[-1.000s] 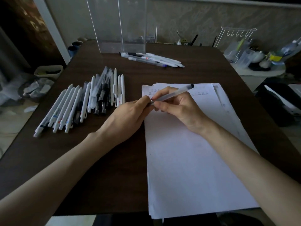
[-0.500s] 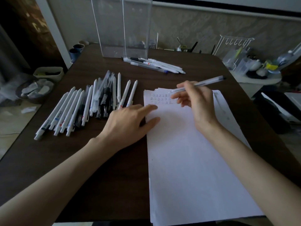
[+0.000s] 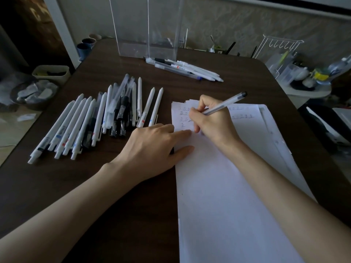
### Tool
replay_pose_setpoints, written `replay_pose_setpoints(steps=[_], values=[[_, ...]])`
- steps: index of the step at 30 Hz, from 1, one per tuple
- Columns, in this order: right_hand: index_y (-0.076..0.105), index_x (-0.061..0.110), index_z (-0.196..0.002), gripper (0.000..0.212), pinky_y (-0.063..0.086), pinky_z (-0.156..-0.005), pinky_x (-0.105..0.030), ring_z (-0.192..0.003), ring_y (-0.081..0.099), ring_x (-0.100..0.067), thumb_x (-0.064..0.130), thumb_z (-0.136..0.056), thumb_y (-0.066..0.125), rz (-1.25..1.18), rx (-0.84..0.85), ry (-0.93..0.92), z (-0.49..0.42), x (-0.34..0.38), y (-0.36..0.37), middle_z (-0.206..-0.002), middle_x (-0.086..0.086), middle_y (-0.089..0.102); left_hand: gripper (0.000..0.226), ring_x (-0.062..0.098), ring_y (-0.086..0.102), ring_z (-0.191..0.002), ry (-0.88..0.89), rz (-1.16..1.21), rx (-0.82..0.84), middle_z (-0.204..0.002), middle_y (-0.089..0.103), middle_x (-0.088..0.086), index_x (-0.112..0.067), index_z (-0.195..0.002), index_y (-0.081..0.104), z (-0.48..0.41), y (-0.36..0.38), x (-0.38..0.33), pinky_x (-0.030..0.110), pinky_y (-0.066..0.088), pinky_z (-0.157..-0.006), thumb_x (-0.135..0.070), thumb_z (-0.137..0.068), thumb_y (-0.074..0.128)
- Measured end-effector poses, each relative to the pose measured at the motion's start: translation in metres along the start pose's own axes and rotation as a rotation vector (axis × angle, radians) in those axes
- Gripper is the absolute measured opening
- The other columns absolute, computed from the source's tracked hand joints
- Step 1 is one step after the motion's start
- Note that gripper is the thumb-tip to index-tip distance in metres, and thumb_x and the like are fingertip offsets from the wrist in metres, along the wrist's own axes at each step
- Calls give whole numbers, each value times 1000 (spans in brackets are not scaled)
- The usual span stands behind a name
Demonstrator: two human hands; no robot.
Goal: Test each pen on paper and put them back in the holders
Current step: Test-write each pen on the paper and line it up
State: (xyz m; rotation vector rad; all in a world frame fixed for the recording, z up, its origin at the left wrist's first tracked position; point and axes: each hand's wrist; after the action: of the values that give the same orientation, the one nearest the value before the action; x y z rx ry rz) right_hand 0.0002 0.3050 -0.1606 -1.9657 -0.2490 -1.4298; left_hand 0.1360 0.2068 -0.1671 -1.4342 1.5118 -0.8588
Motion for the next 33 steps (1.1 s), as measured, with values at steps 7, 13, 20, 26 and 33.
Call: replay_pose_setpoints(steps=[7, 13, 20, 26, 33], values=[[39, 7, -64, 26, 44, -48, -34, -40, 43, -11, 5, -83, 56, 49, -28, -37, 0, -2, 1, -47, -11, 45, 45, 18, 56, -59, -17, 26, 13, -63, 49, -6, -29, -110, 65, 0, 1, 0, 14, 14, -45, -54, -86, 35], [36, -2, -65, 24, 37, -47, -29, -36, 37, -9, 1, -80, 55, 28, -13, -18, 1, 0, 1, -47, -15, 39, 45, 17, 54, -59, -28, 25, 19, -62, 48, -7, -30, -110, 64, 0, 0, 0, 14, 13, -44, -54, -87, 34], [36, -2, -66, 24, 35, -47, -30, -42, 39, -18, 1, -81, 55, 18, -25, -37, 0, -2, 2, -50, -17, 39, 44, 15, 53, -58, -27, 22, 23, -63, 47, -8, -31, -110, 64, 0, 0, 0, 15, 12, -44, -54, -87, 35], [38, 2, -65, 26, 40, -45, -31, -38, 42, -10, 4, -83, 56, 39, 7, -46, 1, -1, 2, -46, -11, 44, 45, 16, 55, -59, -25, 33, 18, -63, 47, -8, -30, -111, 64, 0, -1, 0, 14, 11, -45, -54, -87, 35], [37, -2, -66, 25, 39, -46, -32, -41, 41, -13, 4, -81, 57, 59, 14, -43, 2, 1, 1, -48, -13, 42, 45, 15, 53, -57, -21, 34, 22, -62, 45, -9, -30, -110, 65, 0, -1, 0, 14, 10, -45, -53, -87, 35]])
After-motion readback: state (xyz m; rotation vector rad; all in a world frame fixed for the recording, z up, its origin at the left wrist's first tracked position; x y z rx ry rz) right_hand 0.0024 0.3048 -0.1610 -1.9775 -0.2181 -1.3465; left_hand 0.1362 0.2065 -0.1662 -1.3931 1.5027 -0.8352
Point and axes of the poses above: each hand's wrist, its own z-axis away from the middle knuckle, its own y-axis out of the palm, x = y × z
